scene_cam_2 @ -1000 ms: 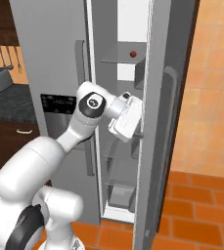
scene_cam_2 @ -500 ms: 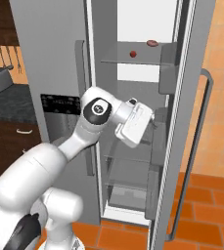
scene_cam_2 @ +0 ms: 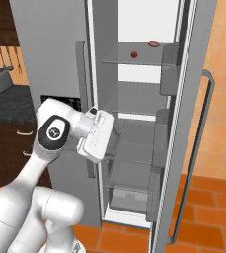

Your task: Take the strawberry from the fridge and place it on top of the pancake, located on the dining counter.

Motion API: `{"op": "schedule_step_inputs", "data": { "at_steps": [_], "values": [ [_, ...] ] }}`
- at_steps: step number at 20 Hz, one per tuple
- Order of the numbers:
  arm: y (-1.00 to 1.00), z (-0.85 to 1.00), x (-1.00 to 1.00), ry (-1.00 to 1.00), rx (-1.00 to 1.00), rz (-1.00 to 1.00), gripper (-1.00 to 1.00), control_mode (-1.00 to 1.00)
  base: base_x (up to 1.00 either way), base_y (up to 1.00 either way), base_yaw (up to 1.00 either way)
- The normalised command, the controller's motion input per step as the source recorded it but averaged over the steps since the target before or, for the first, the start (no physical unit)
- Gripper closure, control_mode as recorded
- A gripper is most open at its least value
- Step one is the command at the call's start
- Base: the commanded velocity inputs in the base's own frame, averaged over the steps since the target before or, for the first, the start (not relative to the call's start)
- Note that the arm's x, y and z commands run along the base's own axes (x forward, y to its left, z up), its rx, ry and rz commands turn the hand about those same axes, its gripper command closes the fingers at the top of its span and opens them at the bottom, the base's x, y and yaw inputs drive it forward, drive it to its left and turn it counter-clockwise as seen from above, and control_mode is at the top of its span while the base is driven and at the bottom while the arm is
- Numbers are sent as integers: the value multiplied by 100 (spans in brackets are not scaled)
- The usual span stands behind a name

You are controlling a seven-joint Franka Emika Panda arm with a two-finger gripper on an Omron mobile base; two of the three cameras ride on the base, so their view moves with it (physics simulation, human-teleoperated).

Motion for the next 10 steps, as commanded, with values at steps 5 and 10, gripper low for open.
{"op": "schedule_step_inputs", "data": {
  "at_steps": [5,10],
  "values": [
    [62,-46,-19,-25,59,-33,-100,-100,0,0,0],
    [86,-20,-11,-41,69,-29,-100,-100,0,0,0]
  ]
}}
